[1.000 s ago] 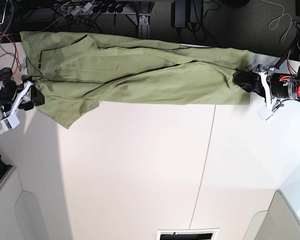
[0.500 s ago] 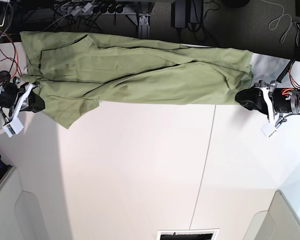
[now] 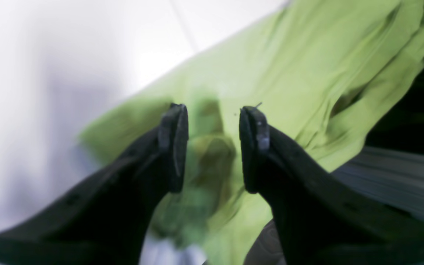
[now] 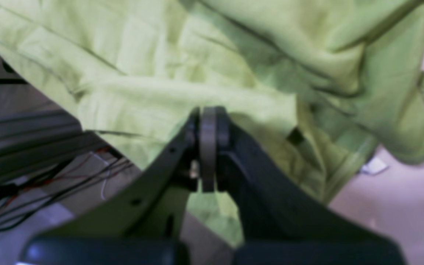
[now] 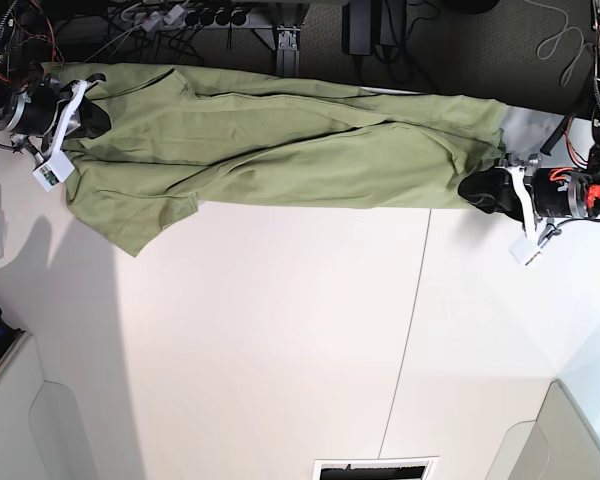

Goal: Layout the t-shirt on the table in an organized manner, then fold the t-shirt properly

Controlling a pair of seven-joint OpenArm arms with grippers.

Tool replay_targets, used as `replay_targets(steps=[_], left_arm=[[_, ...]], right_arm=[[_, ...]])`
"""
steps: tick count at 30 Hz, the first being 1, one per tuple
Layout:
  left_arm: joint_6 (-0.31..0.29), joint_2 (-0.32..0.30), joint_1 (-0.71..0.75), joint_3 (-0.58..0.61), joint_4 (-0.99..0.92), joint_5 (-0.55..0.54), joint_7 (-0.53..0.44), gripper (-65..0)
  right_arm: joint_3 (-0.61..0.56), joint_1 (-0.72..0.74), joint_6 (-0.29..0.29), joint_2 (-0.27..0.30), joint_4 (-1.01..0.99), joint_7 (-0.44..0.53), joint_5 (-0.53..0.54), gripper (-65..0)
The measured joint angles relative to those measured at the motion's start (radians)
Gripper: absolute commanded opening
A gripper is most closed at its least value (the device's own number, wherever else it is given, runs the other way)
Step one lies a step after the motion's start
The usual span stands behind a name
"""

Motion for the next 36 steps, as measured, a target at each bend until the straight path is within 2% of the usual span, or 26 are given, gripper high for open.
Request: replay_targets(steps=[4, 11, 19, 25, 27, 30, 36], left_arm=[[0.0, 0.056, 0.023, 0.001, -0.003, 0.058, 0.001, -38.9], [-0.001, 0.072, 0.019, 0.0, -0.087, 0.075, -0.068, -38.9], [-0.02, 0.117, -0.025, -0.005, -0.185, 0.142, -0.172, -38.9], [-0.013, 0.12, -0.103, -0.003, -0.21, 0.185, -0.164, -38.9], [-0.006, 0.117, -0.124, -0.003, -0.208, 0.171, -0.136, -38.9], [-0.003, 0.1, -0.137, -0.002, -0.154, 0.128, -0.106, -38.9], [-0.003, 0.07, -0.142, -0.002, -0.082, 0.103, -0.099, -38.9]], right_arm=[[0.0, 0.0, 0.001, 0.0, -0.055, 0.06, -0.064, -65.0], [-0.002, 0.021, 0.003, 0.0, -0.154, 0.124, -0.088, -65.0], [-0.004, 0.191, 0.011, -0.001, -0.333, 0.147, -0.085, -65.0], [-0.004, 0.286, 0.011, -0.002, -0.364, 0.113, -0.069, -65.0], [-0.004, 0.305, 0.011, 0.0, -0.351, 0.086, -0.028, -65.0], [-0.002, 0.306, 0.01, 0.0, -0.292, 0.084, -0.022, -65.0], [0.006, 0.334, 0.006, -0.009, -0.242, 0.163, -0.086, -65.0]])
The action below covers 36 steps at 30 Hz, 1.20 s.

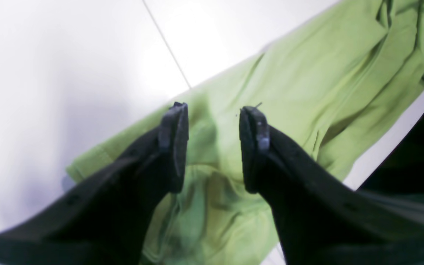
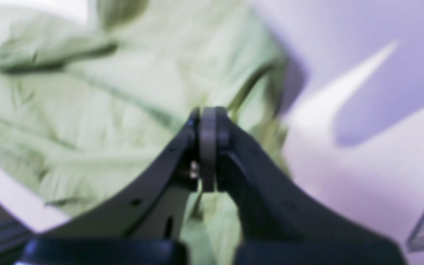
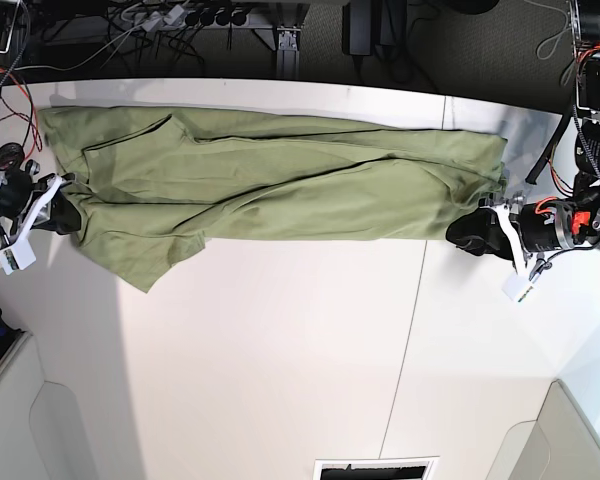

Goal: Layout the t-shirt on the table in an organized manner, then fold the t-shirt properly

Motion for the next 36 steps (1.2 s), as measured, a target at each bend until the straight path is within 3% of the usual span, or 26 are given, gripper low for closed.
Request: replay_targets(steps=[1, 3, 5, 13, 23, 24, 27, 28, 32, 36], left_arm=[[0.0, -0.002, 0.001, 0.0, 0.005, -0.017, 0.009, -38.9], [0.0, -0.002, 0.001, 0.0, 0.018, -0.041, 0.023, -38.9], [0.0, 0.007, 0.002, 0.0, 0.047, -0.041, 0.034, -38.9], [0.0, 0.111, 0.056, 0.002, 0.119, -0.018, 0.034, -39.0], [0.0, 0.21, 0.084, 0.001, 0.119, 0.015, 0.019, -39.0], [0.0, 0.216, 0.09, 0.001, 0.119, 0.036, 0.017, -39.0], [0.0, 0.231, 0.108, 0.001, 0.119, 0.059, -0.007, -39.0], [0.0, 0.233, 0.112, 0.001, 0.119, 0.063, -0.008, -39.0], [0.0, 0.233, 0.119, 0.002, 0.119, 0.072, -0.018, -38.9], [0.0, 0.232, 0.128, 0.039, 0.115, 0.126, -0.065, -38.9]], right_arm=[[0.001, 0.024, -0.007, -0.01, -0.009, 0.008, -0.01, -61.2], [0.002, 0.083, -0.014, -0.038, -0.048, 0.017, -0.047, -46.4], [-0.002, 0.148, -0.01, -0.069, -0.108, 0.059, -0.1, -40.4], [-0.071, 0.352, -0.018, -0.105, -0.425, 0.099, -0.221, -40.4], [-0.306, 0.369, -0.018, -0.107, -0.49, 0.14, -0.232, -40.8], [-0.316, 0.37, -0.018, -0.107, -0.49, 0.14, -0.232, -43.3], [-0.321, 0.371, -0.018, -0.116, -0.489, 0.135, -0.225, -62.2], [-0.323, 0.37, -0.018, -0.118, -0.489, 0.133, -0.212, -65.0], [-0.322, 0.368, -0.018, -0.119, -0.483, 0.127, -0.191, -65.0], [-0.312, 0.356, -0.018, -0.119, -0.428, 0.046, -0.171, -65.0]])
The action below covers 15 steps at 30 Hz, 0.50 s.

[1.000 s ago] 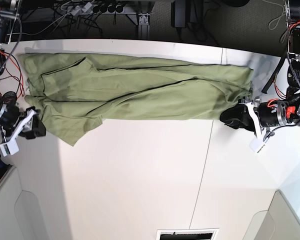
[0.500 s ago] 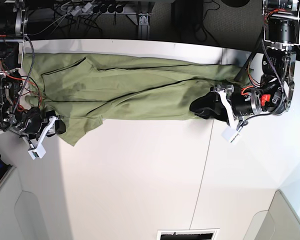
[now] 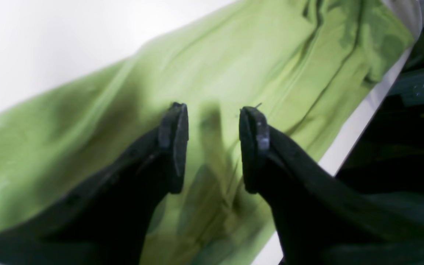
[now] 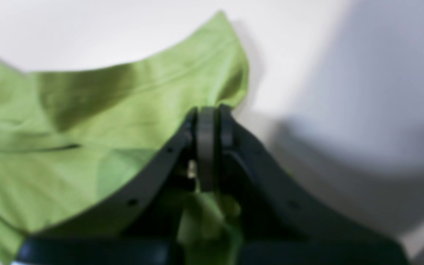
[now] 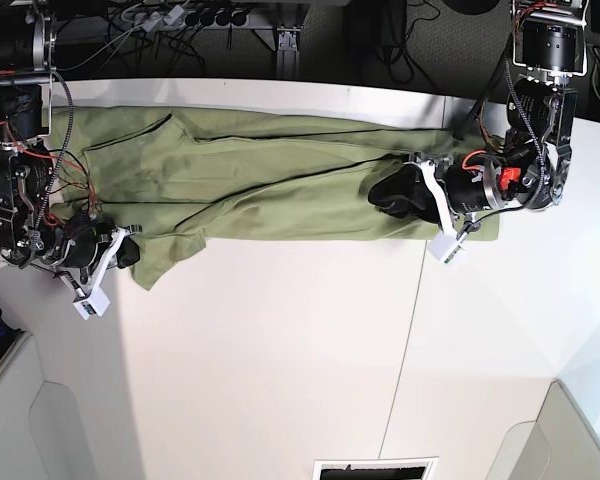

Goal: Layout the t-shirt on the table in an organized manner, then fold the t-shirt properly

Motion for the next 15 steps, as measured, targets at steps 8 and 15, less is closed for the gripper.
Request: replay_targets(steps=[8, 15], left_arm=[[-0.01, 0.017, -0.007, 0.101, -0.084, 0.1, -0.152, -38.9], [-0.028, 0.035, -0.018, 0.108, -0.137, 0.15, -0.207, -38.9]], right_arm=[[0.158, -0.171, 0.001, 0.005, 0.293, -0.104, 0.103, -65.0], [0.268, -0.385, 0.013, 0.014, 0.539, -0.149, 0.19, -65.0]])
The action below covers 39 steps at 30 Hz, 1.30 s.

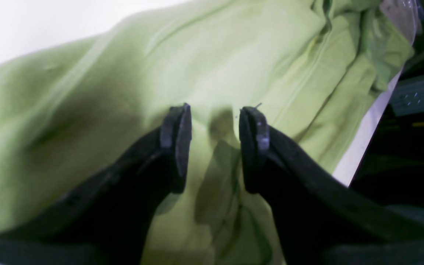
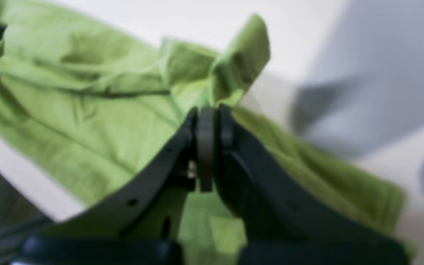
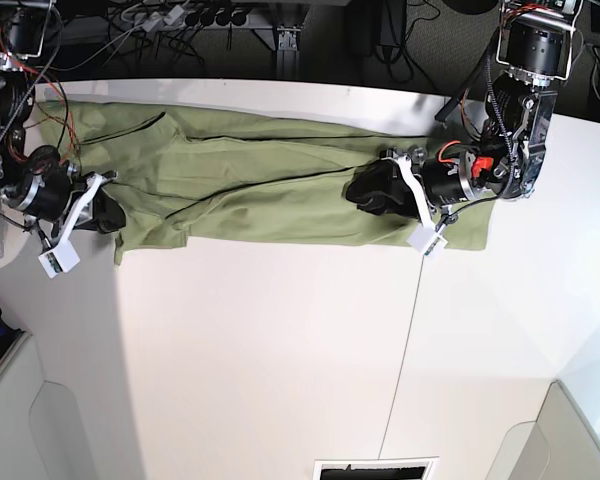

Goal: Layout the t-shirt on the table in an organized manner, then fold the t-shirt properly

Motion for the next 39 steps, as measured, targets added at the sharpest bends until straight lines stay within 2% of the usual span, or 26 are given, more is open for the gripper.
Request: replay_targets(steps=[7, 11, 12, 14, 15, 16, 22, 25, 27, 29, 34, 39], left_arm=[[-0.011, 0.039, -0.037, -0.001, -0.065, 0.013, -0.013, -38.9], [-0.019, 0.043, -0.063, 0.0, -0.103, 0.002, -0.015, -38.9], [-0.019, 0.043, -0.067, 0.0, -0.108, 0.002, -0.013, -38.9], [-0.018, 0.044, -0.075, 0.001, -0.109, 0.004, -0.009, -38.9], [-0.018, 0.044, -0.078, 0.002, -0.11, 0.005, -0.008, -38.9], [-0.018, 0.044, -0.08, 0.002, -0.11, 0.005, -0.008, -38.9], [-0.018, 0.046, -0.092, 0.002, -0.113, 0.002, 0.005, -38.9], [-0.002, 0.045, -0.109, 0.002, -0.114, -0.05, 0.066, -38.9], [0.01, 0.043, -0.126, 0.002, -0.116, -0.105, 0.123, -38.9], [0.017, 0.039, -0.139, 0.003, -0.118, -0.154, 0.168, -38.9], [0.021, 0.006, -0.159, 0.007, -0.115, -0.212, 0.227, -39.0], [0.024, -0.074, -0.159, -0.035, -0.057, -0.237, 0.237, -39.0]], right_arm=[[0.006, -0.18, 0.003, 0.025, 0.153, -0.01, 0.005, -65.0], [0.006, -0.256, 0.003, 0.025, 0.172, -0.01, -0.017, -65.0], [0.006, -0.268, 0.003, 0.025, 0.172, -0.011, -0.03, -61.4], [0.006, -0.285, 0.003, 0.025, 0.172, -0.014, -0.047, -44.2], [0.006, -0.293, 0.003, 0.025, 0.172, -0.013, -0.046, -39.0], [0.006, -0.296, 0.003, 0.025, 0.172, -0.013, -0.045, -37.1], [0.04, -0.293, 0.003, 0.025, 0.212, 0.016, -0.018, -37.2], [0.077, -0.293, 0.003, 0.022, 0.273, 0.032, 0.015, -38.3], [0.085, -0.292, 0.003, 0.022, 0.306, 0.043, 0.018, -47.8], [0.085, -0.29, 0.003, 0.019, 0.314, 0.054, 0.012, -64.6], [0.087, -0.29, 0.001, -0.023, 0.287, 0.128, -0.061, -65.0], [0.087, -0.283, 0.002, -0.036, 0.163, 0.145, -0.092, -65.0]])
